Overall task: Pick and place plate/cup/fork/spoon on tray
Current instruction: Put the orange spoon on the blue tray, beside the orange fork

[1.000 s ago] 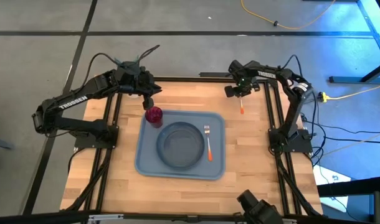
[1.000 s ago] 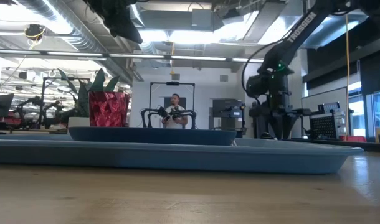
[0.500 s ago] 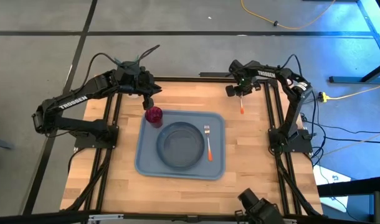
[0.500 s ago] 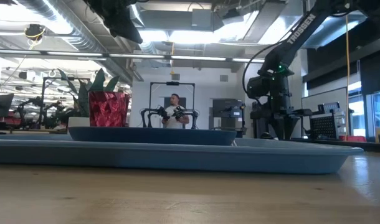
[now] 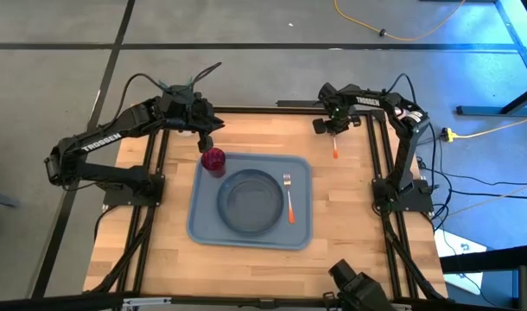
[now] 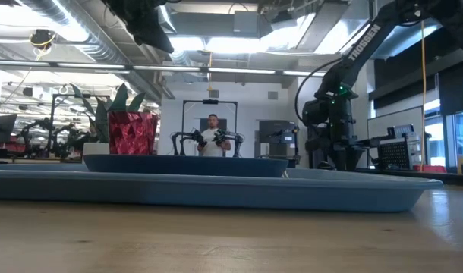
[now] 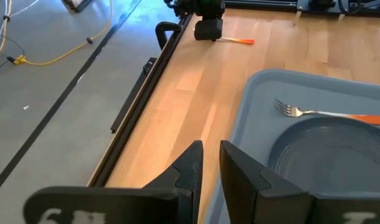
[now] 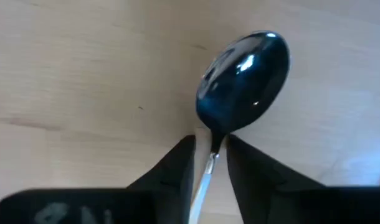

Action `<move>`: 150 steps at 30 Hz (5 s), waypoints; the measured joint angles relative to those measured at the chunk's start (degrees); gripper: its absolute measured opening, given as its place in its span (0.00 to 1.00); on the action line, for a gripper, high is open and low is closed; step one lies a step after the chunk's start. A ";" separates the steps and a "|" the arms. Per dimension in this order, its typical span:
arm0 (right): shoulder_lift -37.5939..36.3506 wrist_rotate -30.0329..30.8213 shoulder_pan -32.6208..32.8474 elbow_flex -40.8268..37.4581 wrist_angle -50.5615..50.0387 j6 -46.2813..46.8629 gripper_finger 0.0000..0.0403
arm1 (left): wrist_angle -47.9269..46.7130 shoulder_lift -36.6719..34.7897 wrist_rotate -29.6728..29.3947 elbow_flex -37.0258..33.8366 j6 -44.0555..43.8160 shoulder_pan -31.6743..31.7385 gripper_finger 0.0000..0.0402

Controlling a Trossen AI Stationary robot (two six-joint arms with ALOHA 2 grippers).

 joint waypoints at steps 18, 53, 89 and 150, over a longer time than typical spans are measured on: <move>0.16 -0.57 0.10 -0.10 0.20 -1.24 0.02 | -0.02 0.00 -0.17 0.00 -0.11 -0.02 0.12; -13.47 -1.37 28.21 3.22 -14.88 26.20 0.00 | -1.56 0.00 0.99 0.00 7.95 -0.85 0.12; -5.61 -2.16 48.27 3.31 -2.99 55.52 0.00 | -6.72 0.00 14.27 0.00 16.94 -1.16 0.12; -1.59 -4.78 48.91 -1.21 4.89 52.53 0.08 | -6.64 -0.02 14.23 0.00 16.50 -1.18 0.12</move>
